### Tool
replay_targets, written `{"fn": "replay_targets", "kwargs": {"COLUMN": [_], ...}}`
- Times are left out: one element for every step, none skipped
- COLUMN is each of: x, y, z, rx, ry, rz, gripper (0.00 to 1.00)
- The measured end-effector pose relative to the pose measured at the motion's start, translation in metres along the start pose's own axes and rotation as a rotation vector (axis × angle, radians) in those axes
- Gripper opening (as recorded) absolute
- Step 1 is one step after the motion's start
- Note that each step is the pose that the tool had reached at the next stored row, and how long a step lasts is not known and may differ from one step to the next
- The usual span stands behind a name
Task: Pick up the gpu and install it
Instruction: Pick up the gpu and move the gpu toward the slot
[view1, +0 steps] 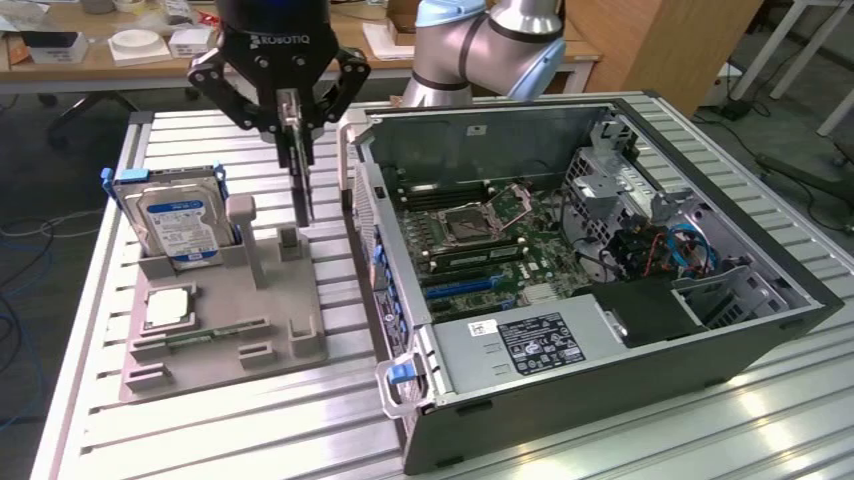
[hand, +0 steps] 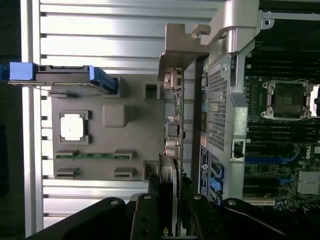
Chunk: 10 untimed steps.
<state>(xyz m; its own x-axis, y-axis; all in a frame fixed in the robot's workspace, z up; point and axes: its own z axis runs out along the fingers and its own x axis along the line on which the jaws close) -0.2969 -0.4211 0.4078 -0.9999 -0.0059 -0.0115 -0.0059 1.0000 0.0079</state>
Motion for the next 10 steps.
{"fn": "replay_targets", "kwargs": {"x": [-0.004, -0.006, -0.008, -0.01, -0.012, -0.014, -0.016, -0.018, -0.02, -0.022], "y": [0.0, -0.0001, -0.0001, -0.0001, -0.0001, -0.0001, -0.0001, -0.0001, -0.0001, -0.0001], "z": [0.0001, 0.0001, 0.0001, 0.0002, 0.0002, 0.0002, 0.0002, 0.0002, 0.0002, 0.0002], "rx": [0.0, 0.0, 0.0, -0.0001, 0.0, 0.0001, 0.0, 0.0001, 0.0, 0.0001], "ry": [-0.0001, -0.0001, -0.0001, -0.0001, 0.0, 0.0, 0.0, 0.0, 0.0, 0.0], "rz": [0.0, 0.0, 0.0, 0.0, 0.0, 0.0, 0.0, 0.0, 0.0, 0.0], "gripper": [0.26, 0.26, 0.26, 0.26, 0.26, 0.26, 0.26, 0.26, 0.26, 0.26]}}
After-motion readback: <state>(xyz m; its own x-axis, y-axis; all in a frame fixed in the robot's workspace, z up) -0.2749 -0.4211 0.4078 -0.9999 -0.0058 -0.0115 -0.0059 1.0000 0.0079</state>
